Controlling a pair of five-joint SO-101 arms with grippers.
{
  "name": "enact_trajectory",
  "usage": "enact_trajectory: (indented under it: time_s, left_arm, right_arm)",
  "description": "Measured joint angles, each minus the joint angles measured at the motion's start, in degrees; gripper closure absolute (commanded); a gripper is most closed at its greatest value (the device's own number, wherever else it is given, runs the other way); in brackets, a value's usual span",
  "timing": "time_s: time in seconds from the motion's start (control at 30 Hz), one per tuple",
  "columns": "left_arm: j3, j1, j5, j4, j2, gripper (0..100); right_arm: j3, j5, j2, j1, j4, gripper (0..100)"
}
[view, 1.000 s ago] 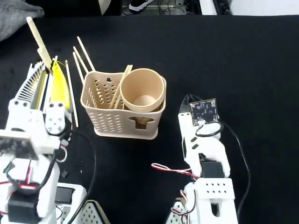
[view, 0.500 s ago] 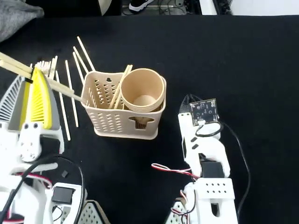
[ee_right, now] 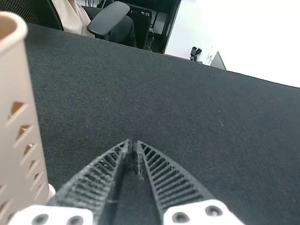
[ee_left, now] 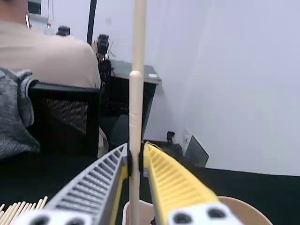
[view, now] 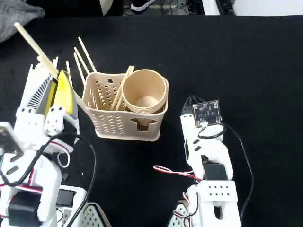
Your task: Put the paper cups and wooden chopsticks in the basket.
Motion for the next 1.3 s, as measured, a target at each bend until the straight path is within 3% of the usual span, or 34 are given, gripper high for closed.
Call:
enact_trajectory:
  time_s: [0.3,0.7,1.0,1.3]
  left_arm:
    - [2.3,9.1,0.4,0.0,0.1,97]
    - [-0.6,7.8,-2.1,-11.4,0.9,97]
    - [-10.8,7.6,-2.5,-12.1,15.6,97]
    - [-5.3,7.6,-2.5,-12.2,25.1,97]
  right_arm:
    - [0.1,0.0,0.0,0.0,0.0,98.7]
    - [0.1,0.0,0.0,0.0,0.0,98.7]
    - [0.1,0.0,0.0,0.0,0.0,98.7]
    - [0.1,0.0,0.0,0.0,0.0,98.7]
